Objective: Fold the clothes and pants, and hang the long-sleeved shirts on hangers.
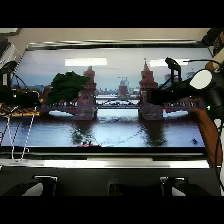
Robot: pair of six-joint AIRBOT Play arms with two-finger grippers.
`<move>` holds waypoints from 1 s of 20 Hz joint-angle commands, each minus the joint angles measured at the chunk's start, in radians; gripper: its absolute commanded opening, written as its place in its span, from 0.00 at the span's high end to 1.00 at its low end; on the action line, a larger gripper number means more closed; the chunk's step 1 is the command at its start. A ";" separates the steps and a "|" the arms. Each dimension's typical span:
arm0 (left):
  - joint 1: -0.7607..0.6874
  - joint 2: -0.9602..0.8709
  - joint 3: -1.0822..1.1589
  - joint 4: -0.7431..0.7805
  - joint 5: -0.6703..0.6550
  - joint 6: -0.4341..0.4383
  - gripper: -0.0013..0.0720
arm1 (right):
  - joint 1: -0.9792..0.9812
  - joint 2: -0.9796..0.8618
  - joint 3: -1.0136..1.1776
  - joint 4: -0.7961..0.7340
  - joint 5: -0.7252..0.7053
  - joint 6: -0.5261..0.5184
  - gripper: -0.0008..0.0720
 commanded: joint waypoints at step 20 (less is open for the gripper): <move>0.000 -0.006 0.000 0.001 0.043 -0.003 0.93 | 0.001 0.001 0.001 0.000 0.000 0.001 0.95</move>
